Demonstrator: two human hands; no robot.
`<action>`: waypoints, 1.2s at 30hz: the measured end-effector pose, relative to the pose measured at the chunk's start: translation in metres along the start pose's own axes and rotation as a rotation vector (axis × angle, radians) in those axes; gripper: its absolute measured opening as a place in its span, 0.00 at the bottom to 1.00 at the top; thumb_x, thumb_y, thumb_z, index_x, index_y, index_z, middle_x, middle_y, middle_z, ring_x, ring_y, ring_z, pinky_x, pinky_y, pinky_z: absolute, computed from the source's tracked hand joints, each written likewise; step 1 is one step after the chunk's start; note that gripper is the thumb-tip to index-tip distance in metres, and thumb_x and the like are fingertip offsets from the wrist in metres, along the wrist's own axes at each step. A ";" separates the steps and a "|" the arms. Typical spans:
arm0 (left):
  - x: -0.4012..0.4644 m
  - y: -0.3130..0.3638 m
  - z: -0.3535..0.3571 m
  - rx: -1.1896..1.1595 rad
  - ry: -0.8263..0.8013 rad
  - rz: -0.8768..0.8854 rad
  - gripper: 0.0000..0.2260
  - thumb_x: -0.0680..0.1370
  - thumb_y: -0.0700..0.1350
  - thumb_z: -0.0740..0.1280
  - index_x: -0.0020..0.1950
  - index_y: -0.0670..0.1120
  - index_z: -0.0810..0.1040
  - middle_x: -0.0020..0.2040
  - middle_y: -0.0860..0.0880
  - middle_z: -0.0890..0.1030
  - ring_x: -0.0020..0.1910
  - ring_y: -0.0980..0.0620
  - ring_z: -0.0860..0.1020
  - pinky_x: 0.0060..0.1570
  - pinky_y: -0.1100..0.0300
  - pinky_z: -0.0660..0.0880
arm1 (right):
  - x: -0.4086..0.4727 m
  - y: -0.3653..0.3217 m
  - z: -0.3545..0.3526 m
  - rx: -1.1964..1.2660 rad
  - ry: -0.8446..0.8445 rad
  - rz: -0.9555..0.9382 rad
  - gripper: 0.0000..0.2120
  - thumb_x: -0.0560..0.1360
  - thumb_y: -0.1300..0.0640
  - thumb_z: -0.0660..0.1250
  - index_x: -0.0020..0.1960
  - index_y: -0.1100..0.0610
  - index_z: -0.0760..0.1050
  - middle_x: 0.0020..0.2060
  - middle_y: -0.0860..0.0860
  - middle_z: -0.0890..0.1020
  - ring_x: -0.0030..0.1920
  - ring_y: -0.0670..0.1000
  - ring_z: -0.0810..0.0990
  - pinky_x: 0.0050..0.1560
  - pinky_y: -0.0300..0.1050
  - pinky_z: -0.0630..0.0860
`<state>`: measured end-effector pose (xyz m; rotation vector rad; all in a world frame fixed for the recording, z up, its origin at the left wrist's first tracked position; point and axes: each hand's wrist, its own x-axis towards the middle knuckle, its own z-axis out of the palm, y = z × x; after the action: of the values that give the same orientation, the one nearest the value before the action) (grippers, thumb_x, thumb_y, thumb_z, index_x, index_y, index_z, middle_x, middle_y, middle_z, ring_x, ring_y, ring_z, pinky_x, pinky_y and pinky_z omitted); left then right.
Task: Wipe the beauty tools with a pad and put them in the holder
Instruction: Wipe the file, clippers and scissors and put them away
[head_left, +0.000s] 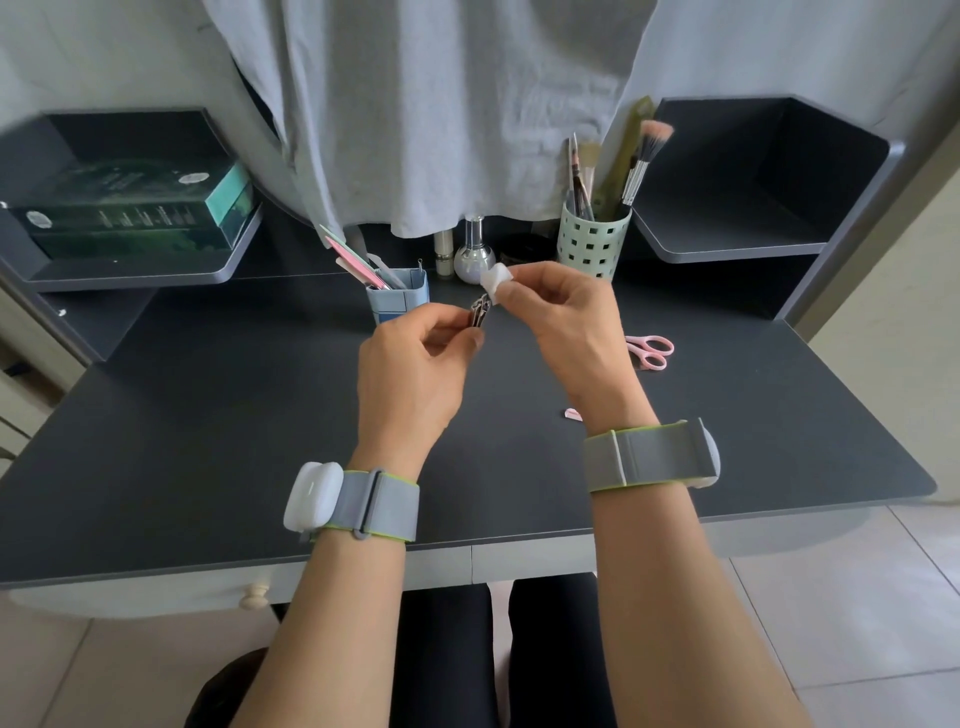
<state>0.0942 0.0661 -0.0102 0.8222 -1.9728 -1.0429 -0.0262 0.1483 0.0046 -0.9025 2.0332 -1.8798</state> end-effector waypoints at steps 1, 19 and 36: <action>0.000 0.000 0.000 0.001 -0.001 0.003 0.04 0.75 0.45 0.74 0.49 0.52 0.85 0.41 0.58 0.85 0.41 0.62 0.83 0.45 0.65 0.78 | -0.001 0.000 0.001 -0.022 -0.026 -0.002 0.04 0.75 0.53 0.73 0.46 0.53 0.85 0.37 0.48 0.85 0.37 0.43 0.77 0.42 0.42 0.73; 0.007 -0.003 -0.006 0.079 0.004 0.014 0.04 0.76 0.48 0.72 0.49 0.54 0.85 0.41 0.59 0.84 0.42 0.60 0.82 0.44 0.62 0.77 | 0.005 0.003 0.021 -0.284 0.080 -0.091 0.09 0.77 0.48 0.72 0.44 0.53 0.83 0.35 0.44 0.81 0.35 0.41 0.75 0.37 0.34 0.66; 0.040 -0.011 -0.016 0.113 0.095 0.098 0.06 0.77 0.42 0.70 0.52 0.49 0.86 0.45 0.53 0.84 0.43 0.57 0.82 0.45 0.70 0.75 | 0.015 0.011 0.043 -0.043 0.229 0.050 0.05 0.76 0.52 0.71 0.46 0.52 0.83 0.29 0.41 0.78 0.31 0.42 0.72 0.40 0.39 0.69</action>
<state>0.0891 0.0234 -0.0008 0.8115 -1.9843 -0.8279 -0.0177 0.1045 -0.0082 -0.6655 2.2100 -1.9996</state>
